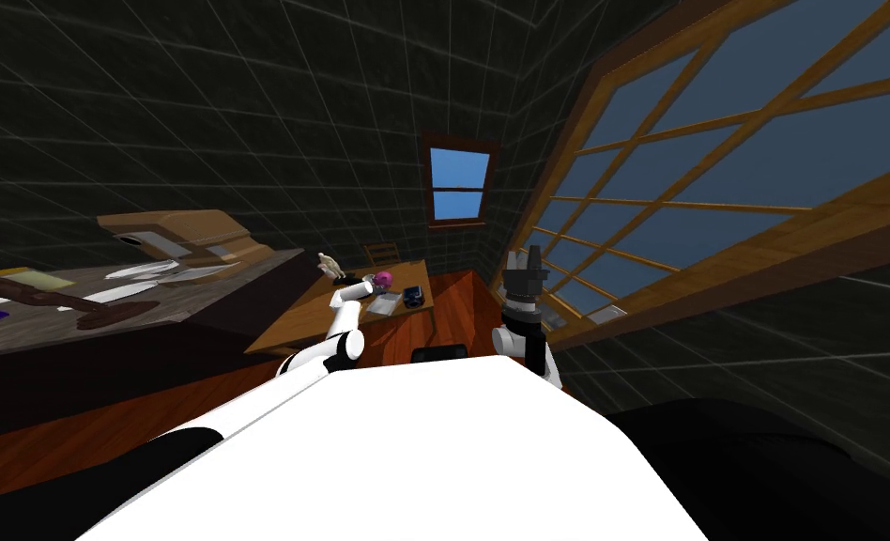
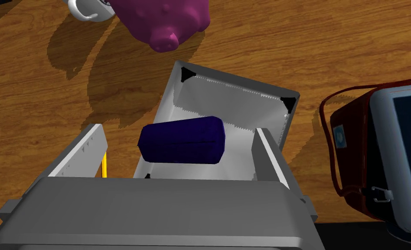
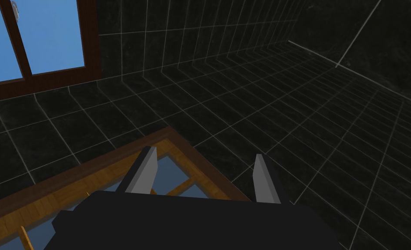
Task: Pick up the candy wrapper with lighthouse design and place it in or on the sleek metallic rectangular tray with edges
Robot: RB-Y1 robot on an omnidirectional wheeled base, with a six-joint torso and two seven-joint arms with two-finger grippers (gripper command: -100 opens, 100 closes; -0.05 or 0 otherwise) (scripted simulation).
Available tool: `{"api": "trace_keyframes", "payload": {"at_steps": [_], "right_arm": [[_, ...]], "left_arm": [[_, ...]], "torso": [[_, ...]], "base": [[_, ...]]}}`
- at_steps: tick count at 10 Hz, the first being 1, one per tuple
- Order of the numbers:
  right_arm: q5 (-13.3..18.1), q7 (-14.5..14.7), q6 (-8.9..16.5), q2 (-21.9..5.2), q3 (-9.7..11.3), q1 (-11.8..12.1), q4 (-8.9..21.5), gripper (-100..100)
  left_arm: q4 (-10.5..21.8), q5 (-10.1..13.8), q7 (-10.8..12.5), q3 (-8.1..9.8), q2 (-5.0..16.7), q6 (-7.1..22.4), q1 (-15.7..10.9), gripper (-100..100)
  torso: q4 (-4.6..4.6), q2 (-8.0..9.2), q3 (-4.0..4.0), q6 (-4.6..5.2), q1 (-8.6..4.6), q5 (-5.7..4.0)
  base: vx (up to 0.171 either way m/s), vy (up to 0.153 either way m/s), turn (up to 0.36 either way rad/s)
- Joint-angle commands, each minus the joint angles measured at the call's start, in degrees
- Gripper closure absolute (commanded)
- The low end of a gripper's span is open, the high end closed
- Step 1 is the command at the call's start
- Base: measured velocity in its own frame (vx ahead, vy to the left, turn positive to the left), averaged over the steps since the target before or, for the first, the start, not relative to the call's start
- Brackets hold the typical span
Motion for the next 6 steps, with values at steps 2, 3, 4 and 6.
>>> {"api": "trace_keyframes", "payload": {"at_steps": [2, 3, 4, 6], "right_arm": [[0.0, 0.0, 0.0, 0.0, 0.0, 0.0, 0.0, 0], [0.0, 0.0, 0.0, 0.0, 0.0, 0.0, 0.0, 0], [0.0, 0.0, 0.0, 0.0, 0.0, -0.01, 0.0, 0], [0.0, 0.0, 0.0, 0.0, 0.0, -0.01, 0.0, 0]], "left_arm": [[0.0, 0.0, 0.0, 0.0, 0.0, 0.0, 0.0, -100], [0.0, 0.0, 0.0, 0.0, 0.0, 0.0, 0.0, -100], [0.0, 0.0, 0.0, 0.0, 0.0, 0.0, 0.0, -100], [-0.86, -1.01, 1.36, 0.04, 0.51, 1.83, -1.0, -100]], "torso": [[0.03, 0.13, 0.08, 0.0, -0.01, 0.0], [0.05, 0.18, 0.11, 0.0, -0.01, 0.0], [0.06, 0.21, 0.13, 0.0, -0.01, 0.0], [0.06, 0.23, 0.14, 0.0, -0.01, -0.01]], "base": [[0.004, 0.0, 0.0], [0.0, 0.0, 0.0], [0.0, 0.0, 0.0], [-0.02, 0.01, -0.062]]}}
